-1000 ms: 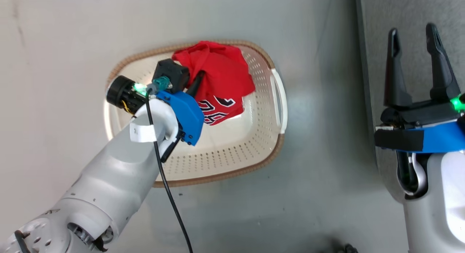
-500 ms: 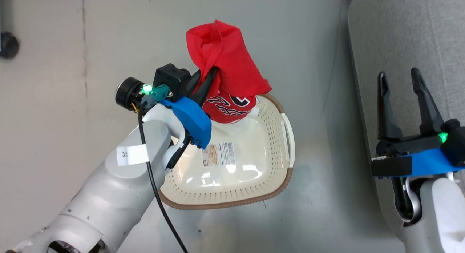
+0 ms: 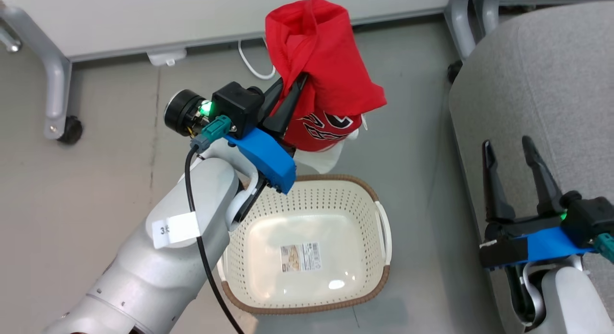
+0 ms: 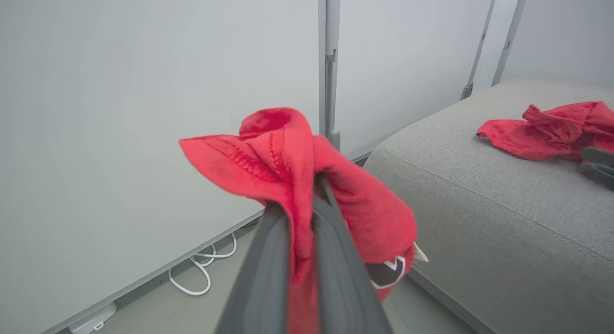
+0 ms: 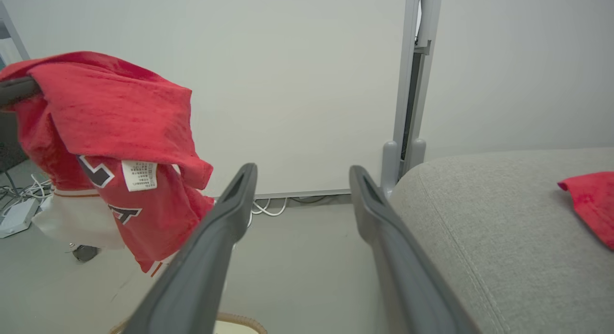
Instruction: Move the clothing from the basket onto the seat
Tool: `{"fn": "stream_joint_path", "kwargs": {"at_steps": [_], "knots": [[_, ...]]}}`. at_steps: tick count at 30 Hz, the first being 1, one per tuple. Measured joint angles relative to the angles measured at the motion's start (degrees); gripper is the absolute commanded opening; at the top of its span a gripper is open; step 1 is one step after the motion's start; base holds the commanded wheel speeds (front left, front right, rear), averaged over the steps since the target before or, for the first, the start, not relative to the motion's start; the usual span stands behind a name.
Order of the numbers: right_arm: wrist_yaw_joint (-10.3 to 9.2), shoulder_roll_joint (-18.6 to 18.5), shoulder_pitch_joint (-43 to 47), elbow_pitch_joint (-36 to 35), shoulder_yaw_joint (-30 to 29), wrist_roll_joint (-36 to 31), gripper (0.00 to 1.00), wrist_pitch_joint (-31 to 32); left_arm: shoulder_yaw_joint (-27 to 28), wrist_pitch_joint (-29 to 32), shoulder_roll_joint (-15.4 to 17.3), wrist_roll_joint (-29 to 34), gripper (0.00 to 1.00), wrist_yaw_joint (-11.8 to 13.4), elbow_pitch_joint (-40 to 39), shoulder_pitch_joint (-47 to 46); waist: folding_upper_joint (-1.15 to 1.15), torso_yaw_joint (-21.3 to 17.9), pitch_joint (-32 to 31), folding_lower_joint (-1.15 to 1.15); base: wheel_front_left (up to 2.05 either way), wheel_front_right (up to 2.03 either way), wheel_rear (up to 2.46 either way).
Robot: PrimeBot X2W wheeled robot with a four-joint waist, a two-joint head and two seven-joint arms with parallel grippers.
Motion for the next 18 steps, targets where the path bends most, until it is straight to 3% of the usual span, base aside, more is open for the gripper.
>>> {"fn": "stream_joint_path", "kwargs": {"at_steps": [18], "knots": [[0.0, 1.07, 4.43, 1.9, 1.62, 0.7, 1.0, 0.0, 2.96, -0.01, -1.45, 2.2, 0.0, -0.42, -5.64, 0.31, 0.0, -0.06, -10.13, 0.0, 0.0, 0.0, 0.0]]}}
